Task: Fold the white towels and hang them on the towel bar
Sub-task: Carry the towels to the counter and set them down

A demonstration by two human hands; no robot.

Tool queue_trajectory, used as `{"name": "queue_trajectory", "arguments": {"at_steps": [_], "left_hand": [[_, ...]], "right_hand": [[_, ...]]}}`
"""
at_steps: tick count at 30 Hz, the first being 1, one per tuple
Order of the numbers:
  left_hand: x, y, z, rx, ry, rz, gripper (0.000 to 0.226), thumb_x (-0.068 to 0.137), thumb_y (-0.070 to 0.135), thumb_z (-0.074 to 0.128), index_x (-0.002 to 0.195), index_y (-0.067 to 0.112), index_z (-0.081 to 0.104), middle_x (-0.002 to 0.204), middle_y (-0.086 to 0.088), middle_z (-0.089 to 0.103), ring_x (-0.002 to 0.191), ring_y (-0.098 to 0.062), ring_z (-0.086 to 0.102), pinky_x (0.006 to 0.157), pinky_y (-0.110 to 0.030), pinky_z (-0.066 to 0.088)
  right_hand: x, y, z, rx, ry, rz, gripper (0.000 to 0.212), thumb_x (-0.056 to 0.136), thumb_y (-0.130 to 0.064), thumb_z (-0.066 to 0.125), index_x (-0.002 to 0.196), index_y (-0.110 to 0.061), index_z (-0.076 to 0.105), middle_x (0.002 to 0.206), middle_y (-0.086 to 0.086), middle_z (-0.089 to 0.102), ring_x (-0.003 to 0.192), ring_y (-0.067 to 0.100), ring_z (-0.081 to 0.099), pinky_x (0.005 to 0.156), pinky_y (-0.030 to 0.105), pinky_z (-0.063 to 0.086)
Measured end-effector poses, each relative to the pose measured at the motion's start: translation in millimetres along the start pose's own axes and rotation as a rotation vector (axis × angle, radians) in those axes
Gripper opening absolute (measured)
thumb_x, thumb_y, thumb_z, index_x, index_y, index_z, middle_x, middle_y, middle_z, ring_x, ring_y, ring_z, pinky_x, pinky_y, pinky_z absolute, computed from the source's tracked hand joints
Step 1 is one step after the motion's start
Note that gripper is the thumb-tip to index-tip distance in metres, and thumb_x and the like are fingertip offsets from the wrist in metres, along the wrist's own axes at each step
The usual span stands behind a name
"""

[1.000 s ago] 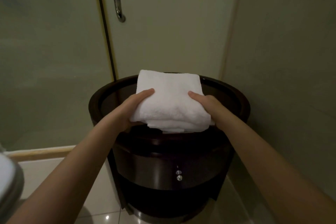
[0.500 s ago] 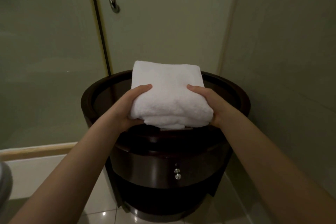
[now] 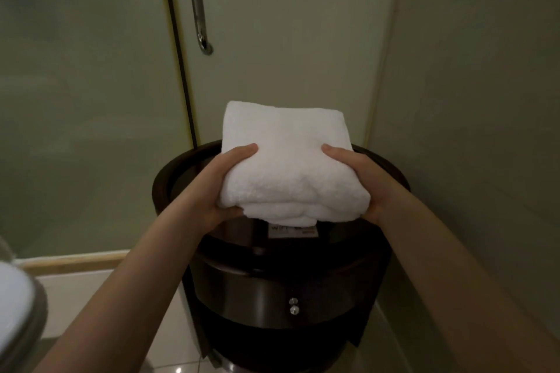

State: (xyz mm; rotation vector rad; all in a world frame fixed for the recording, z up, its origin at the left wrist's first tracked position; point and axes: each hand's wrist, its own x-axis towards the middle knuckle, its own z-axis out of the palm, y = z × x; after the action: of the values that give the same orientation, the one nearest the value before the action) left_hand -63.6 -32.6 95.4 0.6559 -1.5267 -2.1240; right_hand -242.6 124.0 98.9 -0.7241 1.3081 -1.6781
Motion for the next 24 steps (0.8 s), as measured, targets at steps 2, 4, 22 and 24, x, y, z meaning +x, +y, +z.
{"name": "queue_trajectory", "arguments": {"at_steps": [2, 4, 22, 24], "left_hand": [[-7, 16, 6, -0.007, 0.020, -0.012, 0.066, 0.051, 0.050, 0.084, 0.111, 0.026, 0.069, 0.102, -0.001, 0.073, 0.087, -0.021, 0.072, 0.060, -0.035, 0.054], [-15, 34, 13, -0.021, 0.032, -0.021, 0.068, 0.049, 0.050, 0.085, 0.110, 0.026, 0.070, 0.102, -0.001, 0.074, 0.086, -0.022, 0.072, 0.059, -0.035, 0.054], [-148, 362, 151, 0.011, 0.015, 0.021, 0.050, 0.061, 0.047, 0.075, 0.103, 0.020, 0.069, 0.087, -0.006, 0.074, 0.069, -0.022, 0.071, 0.050, -0.029, 0.053], [-161, 400, 167, 0.022, 0.013, 0.045, 0.046, 0.062, 0.048, 0.074, 0.099, 0.021, 0.070, 0.086, -0.005, 0.074, 0.069, -0.021, 0.071, 0.051, -0.029, 0.054]], "right_hand": [[-5, -15, 4, 0.000, 0.002, 0.015, 0.055, 0.069, -0.044, 0.072, 0.117, -0.018, 0.066, 0.107, 0.008, 0.073, 0.093, 0.025, 0.071, 0.065, 0.031, 0.057], [-11, -34, 10, 0.005, 0.005, 0.023, 0.057, 0.069, -0.047, 0.071, 0.118, -0.018, 0.065, 0.108, 0.008, 0.072, 0.095, 0.025, 0.070, 0.066, 0.032, 0.057], [-118, -378, 118, -0.034, 0.003, 0.016, 0.063, 0.068, -0.048, 0.070, 0.122, -0.017, 0.060, 0.106, 0.008, 0.073, 0.092, 0.026, 0.071, 0.062, 0.033, 0.057], [-130, -420, 129, -0.050, -0.001, -0.001, 0.062, 0.068, -0.048, 0.069, 0.121, -0.016, 0.062, 0.107, 0.008, 0.072, 0.095, 0.026, 0.070, 0.066, 0.033, 0.057]]}}
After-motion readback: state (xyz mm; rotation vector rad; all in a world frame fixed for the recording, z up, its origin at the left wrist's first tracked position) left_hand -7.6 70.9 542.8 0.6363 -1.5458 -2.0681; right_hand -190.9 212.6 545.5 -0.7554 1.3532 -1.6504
